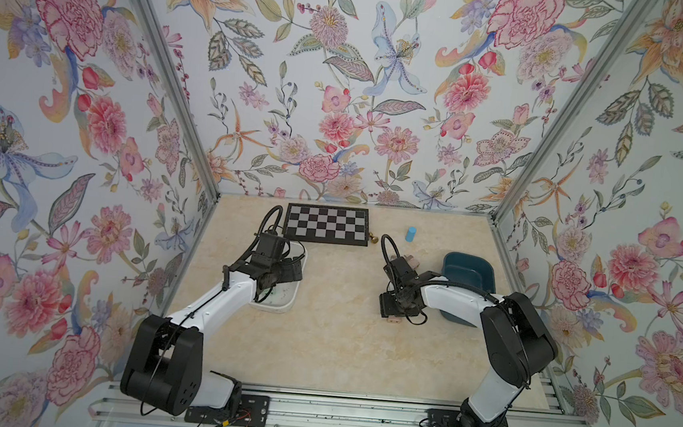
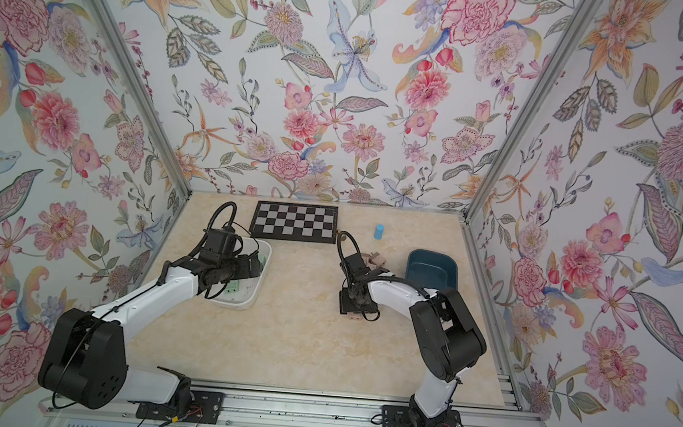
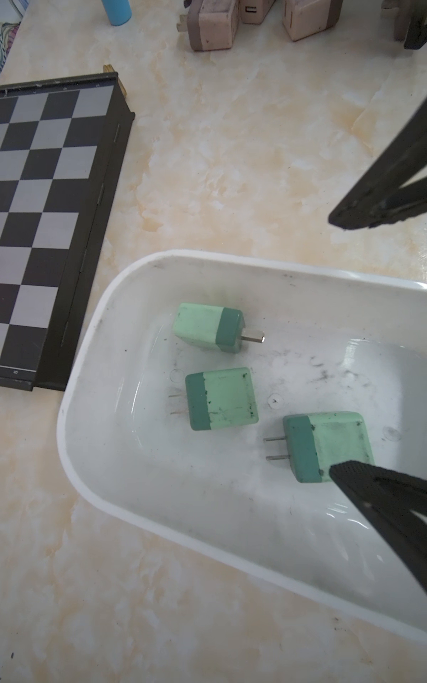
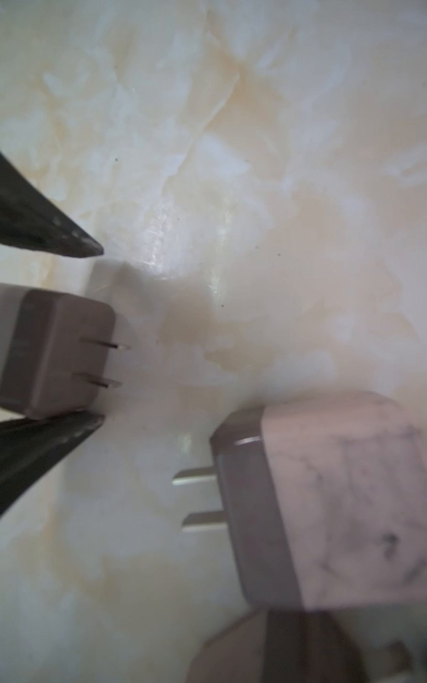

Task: Place the plugs by color into the storage box
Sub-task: Pick up the plug from the center of the board, then place the plug in the storage box.

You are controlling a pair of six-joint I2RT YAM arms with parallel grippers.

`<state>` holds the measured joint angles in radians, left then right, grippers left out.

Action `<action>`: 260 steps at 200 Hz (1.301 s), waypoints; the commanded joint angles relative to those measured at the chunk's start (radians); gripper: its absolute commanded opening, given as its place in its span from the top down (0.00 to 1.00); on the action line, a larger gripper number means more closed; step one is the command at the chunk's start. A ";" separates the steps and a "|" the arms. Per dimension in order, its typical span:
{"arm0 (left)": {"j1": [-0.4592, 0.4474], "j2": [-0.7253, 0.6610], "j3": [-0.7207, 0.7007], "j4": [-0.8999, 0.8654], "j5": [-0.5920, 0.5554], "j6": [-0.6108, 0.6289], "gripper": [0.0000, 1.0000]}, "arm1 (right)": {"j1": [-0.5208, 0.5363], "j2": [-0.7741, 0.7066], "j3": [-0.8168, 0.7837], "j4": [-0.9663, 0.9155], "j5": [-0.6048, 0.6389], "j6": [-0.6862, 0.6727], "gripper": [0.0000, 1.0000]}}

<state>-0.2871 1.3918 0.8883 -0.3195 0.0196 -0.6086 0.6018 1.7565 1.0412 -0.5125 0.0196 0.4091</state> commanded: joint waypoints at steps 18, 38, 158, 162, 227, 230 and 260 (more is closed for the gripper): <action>0.019 -0.033 -0.028 -0.015 -0.010 0.022 0.01 | 0.012 0.008 0.002 -0.024 0.012 0.018 0.50; 0.025 -0.037 -0.036 -0.013 -0.013 0.025 0.01 | -0.003 -0.038 0.025 -0.045 0.011 0.008 0.56; 0.041 -0.046 -0.069 0.019 0.000 0.024 0.01 | -0.514 -0.076 0.260 -0.228 0.007 -0.232 0.56; 0.040 -0.047 -0.069 0.019 0.001 0.024 0.01 | -0.531 -0.065 0.262 -0.229 0.007 -0.237 0.56; 0.042 -0.051 -0.078 0.020 0.013 0.019 0.01 | -0.629 0.156 0.291 -0.177 0.035 -0.270 0.55; 0.042 -0.052 -0.078 0.020 0.014 0.017 0.01 | -0.629 0.165 0.292 -0.175 0.035 -0.270 0.55; 0.042 -0.050 -0.077 0.017 0.023 0.017 0.01 | -0.628 0.253 0.307 -0.167 0.041 -0.274 0.49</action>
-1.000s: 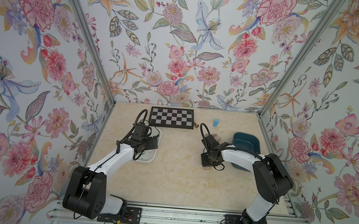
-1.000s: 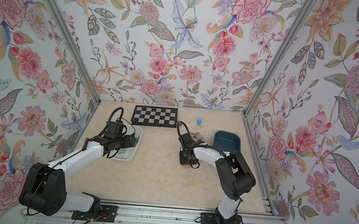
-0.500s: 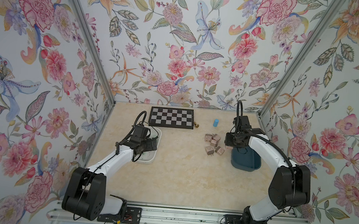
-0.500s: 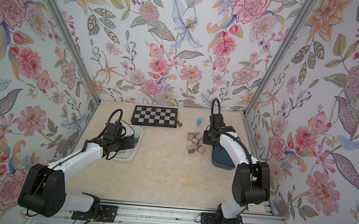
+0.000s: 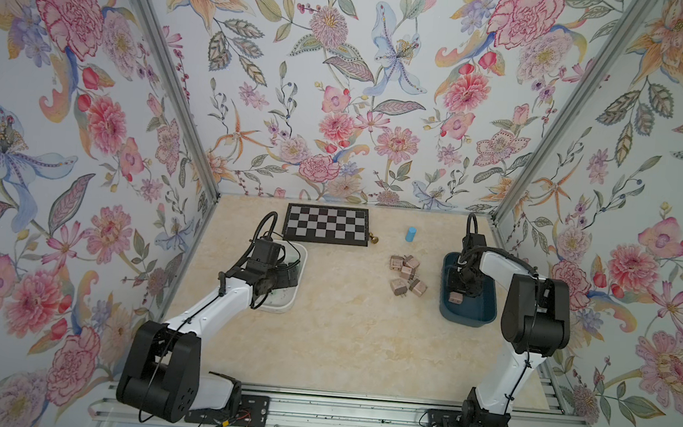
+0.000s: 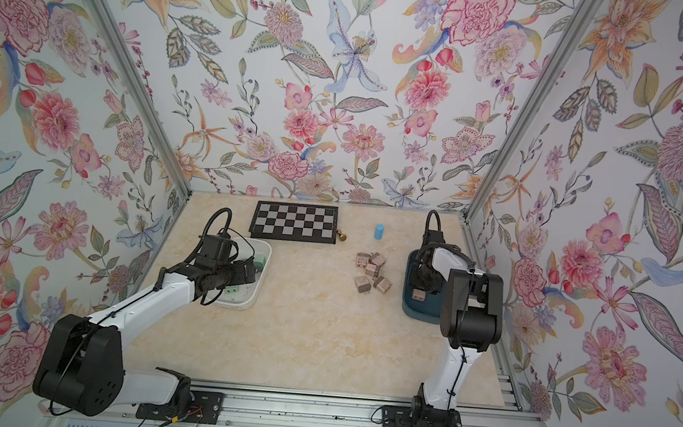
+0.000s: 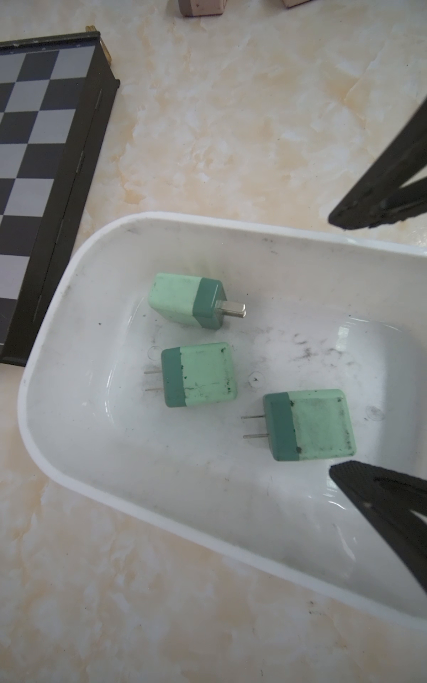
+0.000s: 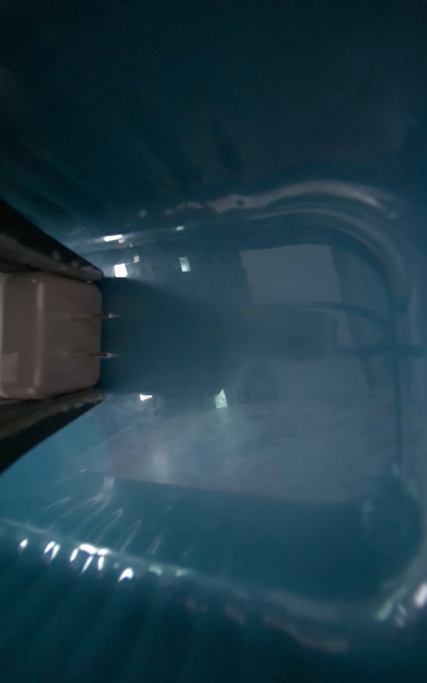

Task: Place the plugs by color into the storage box
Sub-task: Place the plug in the storage box, then pick up the plug from the center of the board.

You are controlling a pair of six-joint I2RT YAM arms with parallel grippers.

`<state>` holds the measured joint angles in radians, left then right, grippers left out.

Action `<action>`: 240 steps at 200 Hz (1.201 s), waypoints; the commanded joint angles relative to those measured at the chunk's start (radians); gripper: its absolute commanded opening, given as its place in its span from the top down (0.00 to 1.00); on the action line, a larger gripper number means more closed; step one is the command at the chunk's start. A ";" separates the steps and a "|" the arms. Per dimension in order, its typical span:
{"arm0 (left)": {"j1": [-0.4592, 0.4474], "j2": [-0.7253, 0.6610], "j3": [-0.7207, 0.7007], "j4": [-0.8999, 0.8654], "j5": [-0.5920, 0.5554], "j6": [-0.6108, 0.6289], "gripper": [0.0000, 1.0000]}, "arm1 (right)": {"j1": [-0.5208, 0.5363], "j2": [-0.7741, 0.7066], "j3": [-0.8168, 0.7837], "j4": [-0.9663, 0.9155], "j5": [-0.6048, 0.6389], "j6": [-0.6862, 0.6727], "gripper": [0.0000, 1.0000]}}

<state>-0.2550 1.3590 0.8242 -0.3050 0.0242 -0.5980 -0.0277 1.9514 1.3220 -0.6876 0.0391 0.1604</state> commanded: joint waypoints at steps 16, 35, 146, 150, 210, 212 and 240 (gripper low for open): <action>0.011 -0.014 -0.009 0.001 0.023 0.007 0.01 | -0.001 0.088 0.032 0.007 0.011 -0.027 0.38; 0.010 -0.015 0.006 -0.011 0.020 0.010 0.01 | 0.002 0.055 0.019 0.008 0.016 -0.020 0.22; 0.010 0.005 0.036 0.003 0.039 0.007 0.01 | 0.345 -0.256 0.014 0.005 -0.019 0.025 0.14; 0.010 0.003 0.034 0.005 0.041 0.005 0.00 | 0.358 -0.243 0.022 0.005 -0.019 0.027 0.14; 0.010 -0.015 0.020 -0.007 0.031 0.010 0.00 | 0.461 -0.009 0.163 0.009 -0.032 0.024 0.17; 0.011 -0.015 0.020 -0.007 0.031 0.010 0.01 | 0.462 -0.003 0.167 0.009 -0.032 0.024 0.18; 0.011 -0.024 0.015 -0.008 0.031 0.006 0.01 | 0.464 0.051 0.188 0.009 -0.029 0.021 0.21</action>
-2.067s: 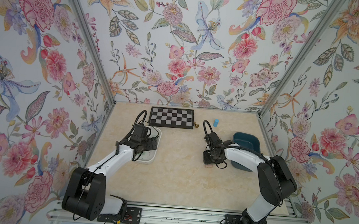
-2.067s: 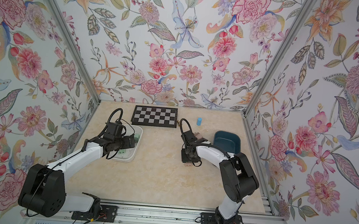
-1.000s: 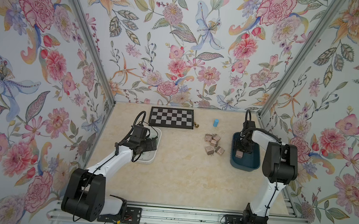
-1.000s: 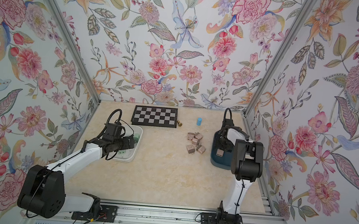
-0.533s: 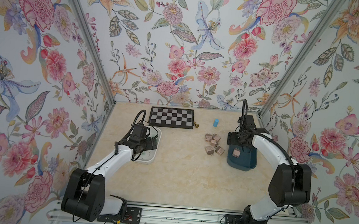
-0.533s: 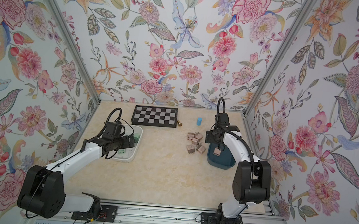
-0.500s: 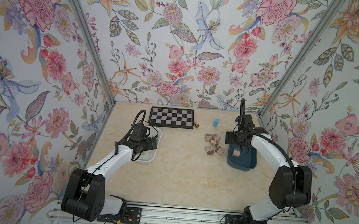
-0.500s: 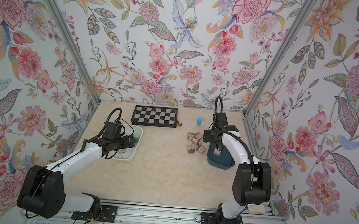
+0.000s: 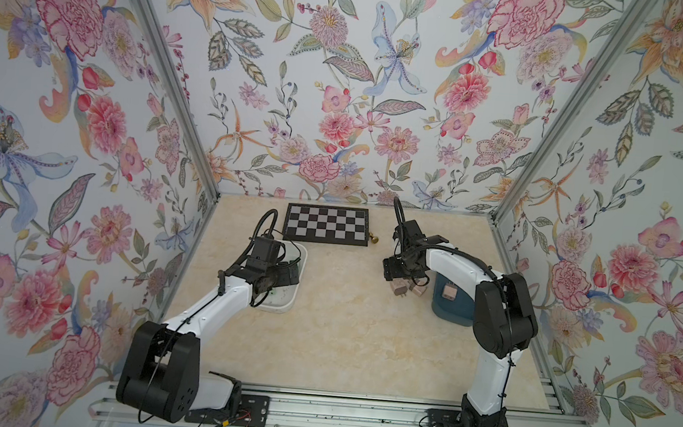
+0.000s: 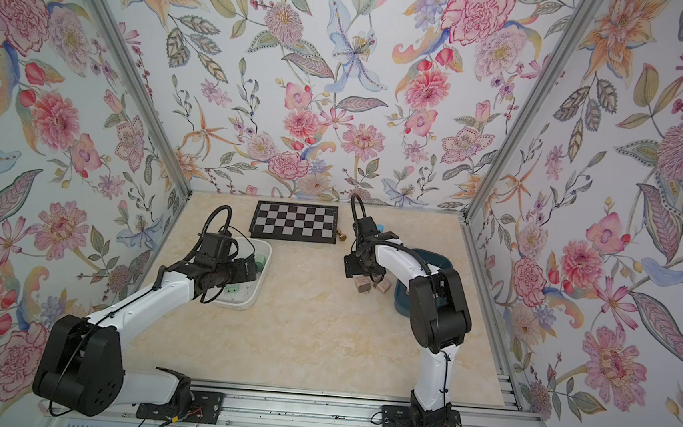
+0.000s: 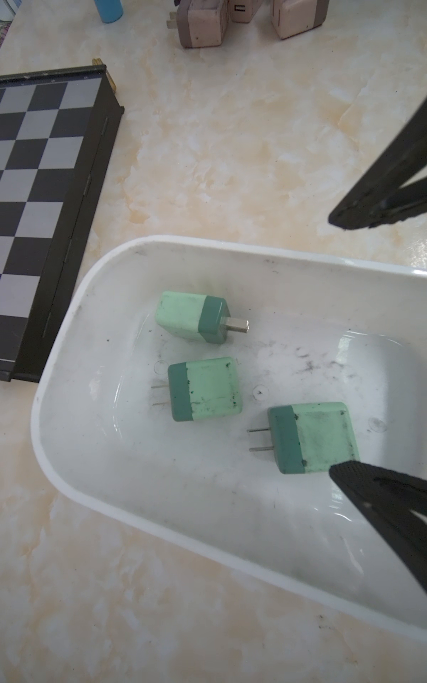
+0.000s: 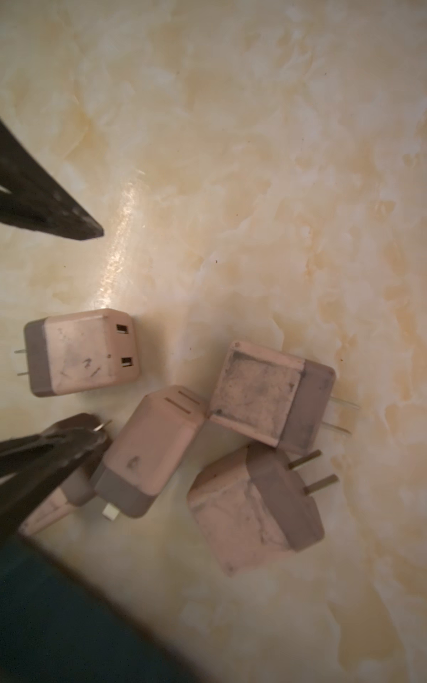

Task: Place the plugs by color into the storage box
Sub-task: Pick up the plug from the center of the board.

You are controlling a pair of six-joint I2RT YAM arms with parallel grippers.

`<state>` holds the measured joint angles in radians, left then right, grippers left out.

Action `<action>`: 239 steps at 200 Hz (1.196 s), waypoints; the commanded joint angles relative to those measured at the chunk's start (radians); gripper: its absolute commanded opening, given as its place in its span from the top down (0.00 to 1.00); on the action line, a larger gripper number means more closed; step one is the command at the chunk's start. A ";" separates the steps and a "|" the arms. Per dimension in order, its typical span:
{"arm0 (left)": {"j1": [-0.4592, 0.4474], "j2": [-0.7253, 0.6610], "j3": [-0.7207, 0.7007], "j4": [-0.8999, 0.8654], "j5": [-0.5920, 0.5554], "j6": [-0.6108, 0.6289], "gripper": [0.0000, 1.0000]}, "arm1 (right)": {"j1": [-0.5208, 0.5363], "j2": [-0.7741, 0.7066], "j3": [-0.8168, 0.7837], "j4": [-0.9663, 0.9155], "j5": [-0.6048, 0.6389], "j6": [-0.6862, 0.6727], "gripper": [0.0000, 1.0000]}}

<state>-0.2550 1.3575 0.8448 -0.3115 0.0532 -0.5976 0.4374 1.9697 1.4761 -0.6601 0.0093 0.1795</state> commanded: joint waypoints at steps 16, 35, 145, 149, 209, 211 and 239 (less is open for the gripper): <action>0.011 -0.021 -0.010 0.000 0.002 0.006 0.01 | 0.000 0.046 0.025 -0.014 0.002 0.000 0.22; 0.010 -0.018 -0.017 0.007 0.005 0.006 0.00 | 0.000 0.058 0.003 -0.007 0.000 -0.005 0.25; 0.010 -0.021 -0.046 0.031 0.010 -0.005 0.01 | 0.005 0.062 -0.059 0.025 0.000 0.003 0.57; 0.010 -0.021 -0.046 0.030 0.010 -0.004 0.00 | 0.004 0.054 -0.060 0.025 0.001 0.004 0.57; 0.010 -0.014 -0.041 0.034 0.010 -0.005 0.00 | -0.113 -0.153 -0.050 -0.009 -0.008 0.017 0.60; 0.010 -0.014 -0.041 0.034 0.010 -0.005 0.01 | -0.122 -0.160 -0.048 -0.012 -0.009 0.016 0.60; 0.010 -0.002 -0.033 0.039 0.012 -0.005 0.01 | -0.269 -0.212 -0.040 -0.058 0.000 -0.012 0.59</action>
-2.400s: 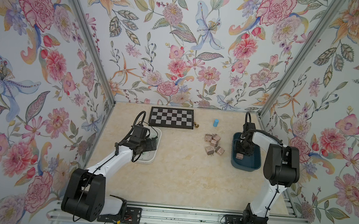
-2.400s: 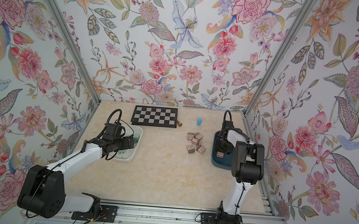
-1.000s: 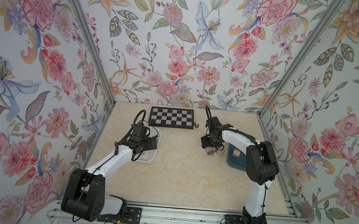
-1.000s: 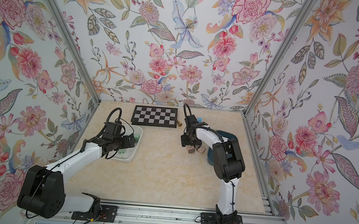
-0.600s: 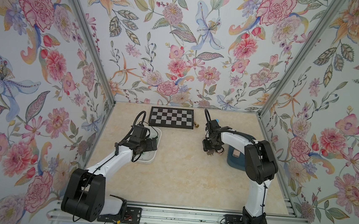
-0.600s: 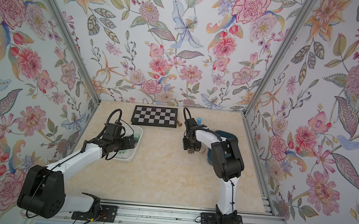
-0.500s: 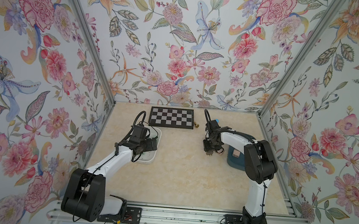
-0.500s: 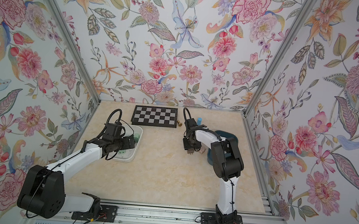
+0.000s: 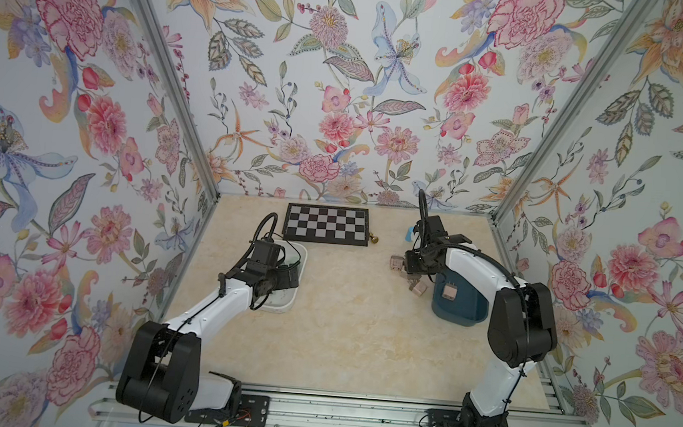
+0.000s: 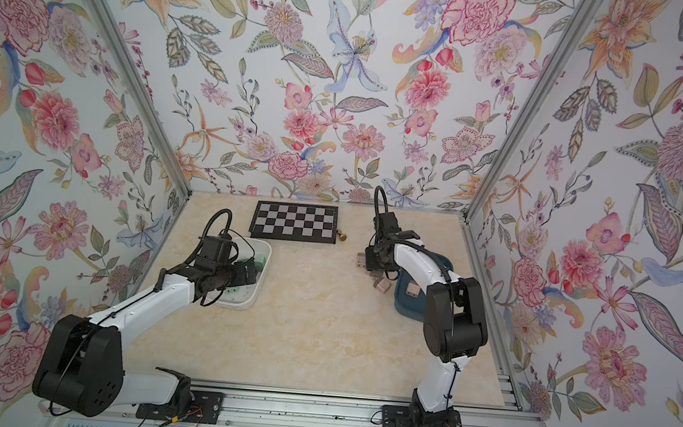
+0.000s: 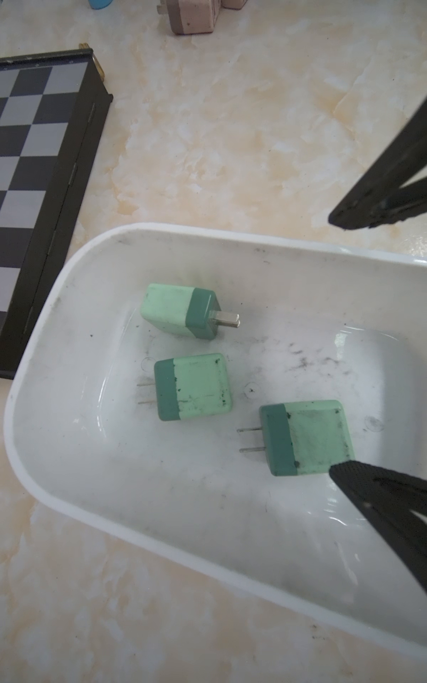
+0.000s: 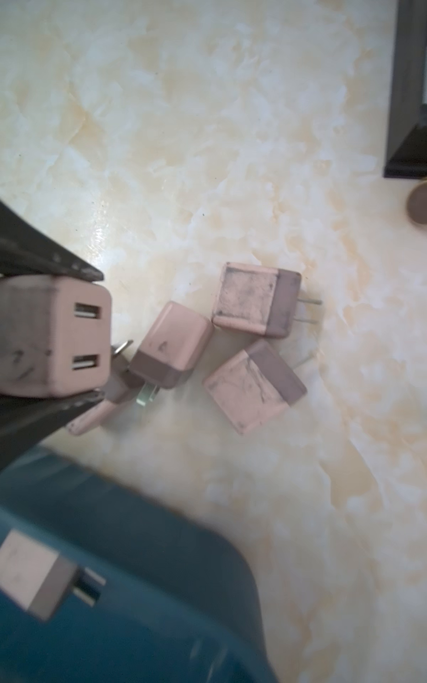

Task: Place the plugs by color into the storage box
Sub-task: Place the plug in the storage box.

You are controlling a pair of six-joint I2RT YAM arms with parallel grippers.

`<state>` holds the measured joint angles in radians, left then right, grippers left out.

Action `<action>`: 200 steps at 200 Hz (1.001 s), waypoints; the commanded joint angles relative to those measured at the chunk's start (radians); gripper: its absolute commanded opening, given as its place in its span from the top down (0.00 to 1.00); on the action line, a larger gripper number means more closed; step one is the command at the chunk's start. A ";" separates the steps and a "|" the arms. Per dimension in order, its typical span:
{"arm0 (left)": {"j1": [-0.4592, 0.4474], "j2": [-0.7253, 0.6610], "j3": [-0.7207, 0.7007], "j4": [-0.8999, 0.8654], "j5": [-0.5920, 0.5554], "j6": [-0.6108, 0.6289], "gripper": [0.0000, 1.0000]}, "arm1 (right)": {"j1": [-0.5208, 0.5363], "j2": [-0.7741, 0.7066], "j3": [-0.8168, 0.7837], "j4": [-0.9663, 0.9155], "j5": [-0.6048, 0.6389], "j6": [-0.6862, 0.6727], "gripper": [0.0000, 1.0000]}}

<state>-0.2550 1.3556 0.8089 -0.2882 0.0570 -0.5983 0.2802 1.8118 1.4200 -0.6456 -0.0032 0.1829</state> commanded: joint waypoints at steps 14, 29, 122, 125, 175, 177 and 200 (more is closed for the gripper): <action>0.010 0.009 0.008 0.020 0.013 -0.003 0.01 | -0.195 -0.057 0.009 -0.087 0.027 -0.028 0.59; 0.010 0.017 0.011 0.027 0.018 -0.002 0.01 | -0.270 -0.049 -0.007 -0.086 0.031 -0.040 0.59; 0.010 0.015 -0.005 0.032 0.021 -0.004 0.00 | -0.326 0.161 0.129 -0.063 0.070 -0.024 0.58; 0.009 0.014 -0.006 0.032 0.021 -0.002 0.01 | -0.325 0.165 0.134 -0.063 0.069 -0.023 0.58; 0.009 0.016 -0.013 0.035 0.024 -0.001 0.01 | -0.280 0.268 0.161 -0.063 0.085 -0.013 0.57; 0.009 0.016 -0.012 0.034 0.024 0.001 0.01 | -0.279 0.272 0.162 -0.064 0.087 -0.013 0.57; 0.010 0.014 -0.011 0.031 0.022 0.003 0.01 | -0.268 0.310 0.174 -0.063 0.092 -0.006 0.57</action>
<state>-0.2550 1.3804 0.8089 -0.2588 0.0757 -0.5983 0.0006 2.0762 1.5658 -0.6872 0.0654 0.1616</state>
